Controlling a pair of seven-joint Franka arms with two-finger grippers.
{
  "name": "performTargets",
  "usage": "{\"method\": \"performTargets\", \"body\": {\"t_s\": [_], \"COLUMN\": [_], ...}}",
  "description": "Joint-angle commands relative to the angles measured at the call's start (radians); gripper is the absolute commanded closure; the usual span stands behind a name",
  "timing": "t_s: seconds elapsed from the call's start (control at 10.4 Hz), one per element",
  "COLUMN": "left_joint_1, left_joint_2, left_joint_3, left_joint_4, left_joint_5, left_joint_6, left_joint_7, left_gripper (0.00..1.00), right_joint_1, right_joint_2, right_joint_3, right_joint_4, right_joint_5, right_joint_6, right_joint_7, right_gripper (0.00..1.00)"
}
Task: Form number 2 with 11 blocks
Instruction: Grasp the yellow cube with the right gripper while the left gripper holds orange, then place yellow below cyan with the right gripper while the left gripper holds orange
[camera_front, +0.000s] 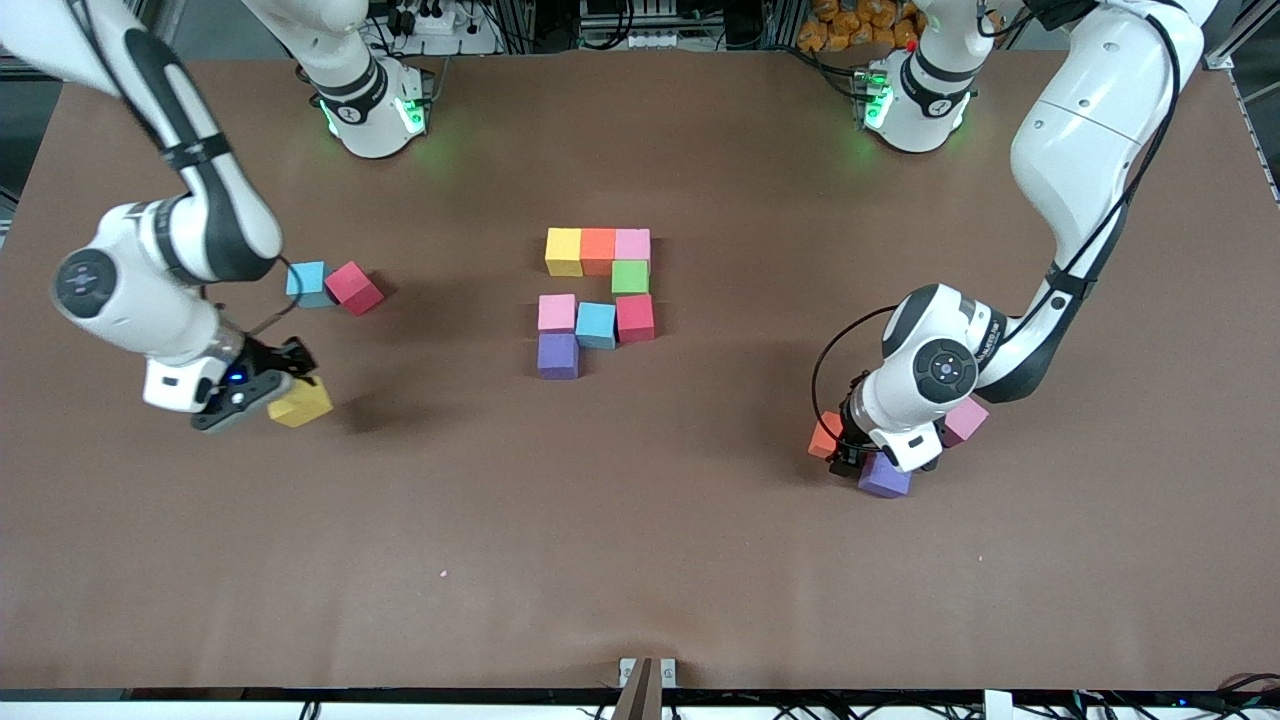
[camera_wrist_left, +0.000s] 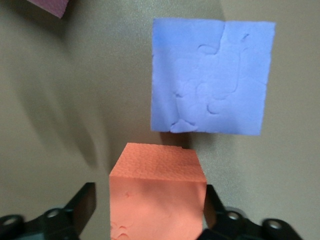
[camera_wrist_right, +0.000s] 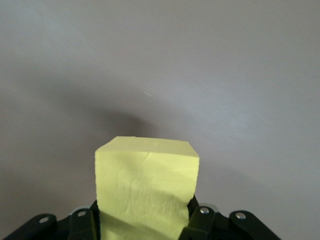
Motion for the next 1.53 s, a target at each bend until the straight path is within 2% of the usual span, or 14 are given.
{"method": "performTargets", "body": {"t_s": [0.0,0.19,0.38,0.57,0.67,0.96,1.05,1.24,1.44], "left_joint_1": [0.004,0.013,0.012,0.010,0.010,0.048,0.059,0.071,0.088], "left_joint_2": [-0.019,-0.037,-0.057,-0.060,-0.060,-0.082,-0.085,-0.083,-0.083], "left_joint_3": [0.000,-0.002,0.000,-0.002,-0.005,-0.009,-0.011,-0.009,-0.009], "left_joint_4": [-0.011,-0.007,-0.004,0.018,0.038,0.045,0.046,0.054,0.066], "left_joint_5": [0.024,0.024,0.018,0.018,0.015,0.012,0.014,0.015,0.014], "left_joint_6": [-0.003,-0.004,-0.013,-0.071,-0.103,-0.130,-0.139,-0.139,-0.139], "left_joint_7": [-0.033,-0.033,-0.042,-0.042,-0.042,-0.053,-0.047,-0.042,-0.042], "left_gripper": [0.57,0.57,0.57,0.57,0.57,0.56,0.56,0.56,0.56], "right_joint_1": [0.141,0.272,0.358,0.434,0.483,0.739,0.786,0.803,0.817], "right_joint_2": [-0.014,-0.005,0.012,0.067,0.102,0.273,0.317,0.355,0.389], "right_joint_3": [-0.004,-0.008,-0.010,-0.015,-0.036,-0.203,-0.247,-0.272,-0.274], "right_joint_4": [-0.017,0.006,0.022,0.086,0.126,0.331,0.365,0.368,0.368], "right_joint_5": [0.012,0.012,0.012,0.010,0.005,-0.008,-0.013,-0.073,-0.084], "right_joint_6": [0.010,0.028,0.078,0.080,0.082,0.083,0.083,0.085,0.094], "right_joint_7": [0.313,0.547,0.729,0.874,0.926,1.098,1.098,1.100,1.101], "right_gripper": [0.68,0.68,0.68,0.68,0.68,0.68,0.68,0.68,0.68]}}
